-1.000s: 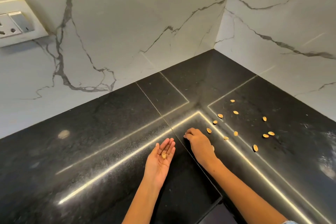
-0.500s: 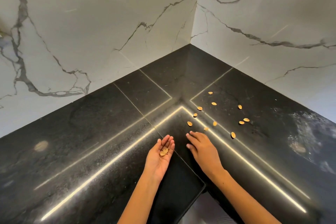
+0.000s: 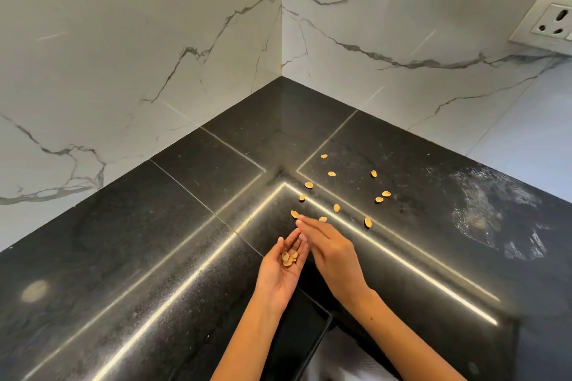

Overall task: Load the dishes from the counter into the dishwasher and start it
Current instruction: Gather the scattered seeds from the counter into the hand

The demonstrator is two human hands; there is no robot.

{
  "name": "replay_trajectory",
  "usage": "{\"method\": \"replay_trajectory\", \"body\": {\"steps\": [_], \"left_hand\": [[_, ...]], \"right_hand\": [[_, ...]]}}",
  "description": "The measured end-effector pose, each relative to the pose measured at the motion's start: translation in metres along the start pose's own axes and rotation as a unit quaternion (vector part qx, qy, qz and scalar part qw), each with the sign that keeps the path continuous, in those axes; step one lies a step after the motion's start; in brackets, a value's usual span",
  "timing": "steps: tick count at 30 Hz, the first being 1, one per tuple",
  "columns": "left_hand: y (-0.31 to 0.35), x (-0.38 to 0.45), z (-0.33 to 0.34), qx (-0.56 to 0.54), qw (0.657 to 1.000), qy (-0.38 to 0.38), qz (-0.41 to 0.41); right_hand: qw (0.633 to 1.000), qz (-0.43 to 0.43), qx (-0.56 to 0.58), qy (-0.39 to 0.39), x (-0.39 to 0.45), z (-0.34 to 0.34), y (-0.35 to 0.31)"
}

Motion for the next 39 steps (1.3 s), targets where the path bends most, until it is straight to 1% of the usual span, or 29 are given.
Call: {"method": "replay_trajectory", "body": {"steps": [2, 3, 4, 5, 7, 9, 10, 12, 15, 17, 18, 20, 21, 23, 24, 27, 29, 34, 35, 39], "left_hand": [[0.006, 0.003, 0.002, -0.007, 1.000, -0.011, 0.004], [0.011, 0.005, 0.001, -0.008, 1.000, -0.009, 0.013], [0.017, 0.006, 0.000, -0.006, 1.000, -0.008, 0.022], [0.022, 0.005, -0.001, -0.005, 1.000, -0.009, 0.029], [0.030, 0.006, -0.001, -0.004, 0.999, -0.006, 0.048], [0.037, 0.006, -0.002, 0.001, 0.998, 0.004, 0.066], [0.039, 0.005, -0.003, 0.003, 0.998, 0.007, 0.070], [0.041, 0.006, -0.002, -0.001, 0.997, 0.014, 0.076], [0.035, 0.012, 0.002, 0.007, 0.997, 0.022, 0.070], [0.024, 0.020, 0.009, 0.015, 0.998, 0.032, 0.061], [0.018, 0.024, 0.013, 0.014, 0.998, 0.036, 0.056], [0.009, 0.030, 0.021, -0.004, 0.999, 0.032, 0.043], [0.006, 0.032, 0.025, -0.010, 0.999, 0.023, 0.036], [0.005, 0.035, 0.031, -0.008, 0.999, 0.013, 0.032], [0.006, 0.038, 0.032, -0.002, 0.999, 0.015, 0.035], [0.009, 0.042, 0.029, 0.009, 0.999, 0.028, 0.041], [0.010, 0.045, 0.028, 0.015, 0.999, 0.031, 0.040], [0.006, 0.048, 0.033, 0.025, 0.998, 0.032, 0.038], [0.005, 0.049, 0.035, 0.026, 0.999, 0.031, 0.036], [0.001, 0.050, 0.041, 0.036, 0.999, 0.025, 0.032]], "right_hand": [[0.999, 0.039, -0.018, 0.018, 0.012, 0.006, 0.026], [0.998, 0.058, -0.026, -0.003, 0.018, 0.016, 0.041], [0.996, 0.070, -0.035, -0.043, 0.024, 0.031, 0.053], [0.993, 0.066, -0.039, -0.095, 0.029, 0.046, 0.059], [0.981, 0.013, -0.045, -0.188, 0.032, 0.073, 0.062], [0.973, -0.023, -0.056, -0.224, 0.024, 0.082, 0.062], [0.971, -0.023, -0.059, -0.229, 0.018, 0.081, 0.062], [0.975, -0.024, -0.068, -0.211, 0.011, 0.068, 0.066], [0.993, 0.012, -0.048, -0.111, 0.013, 0.036, 0.070], [0.999, 0.015, 0.006, -0.052, 0.022, 0.016, 0.053], [0.999, 0.004, 0.024, -0.039, 0.025, 0.011, 0.043], [0.999, -0.014, 0.026, -0.031, 0.030, 0.005, 0.029], [1.000, -0.006, 0.017, -0.022, 0.031, 0.002, 0.035], [0.999, 0.040, -0.010, -0.011, 0.026, 0.001, 0.063], [0.998, 0.057, -0.026, -0.028, 0.023, 0.003, 0.078], [0.988, 0.029, -0.070, -0.134, 0.004, 0.018, 0.096], [0.982, 0.036, -0.071, -0.172, -0.007, 0.018, 0.103], [0.979, 0.103, -0.101, -0.147, -0.004, 0.004, 0.128], [0.976, 0.110, -0.115, -0.151, -0.004, 0.005, 0.128], [0.960, 0.171, -0.099, -0.196, -0.012, 0.010, 0.128]]}}
Point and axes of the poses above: each hand's wrist, its own x-axis towards the middle knuckle, its own z-axis out of the palm, y = z × x, the point moved 8 cm from there along x, towards the middle knuckle, and after that the axes turned 10 degrees about -z, right-handed, at the moved point
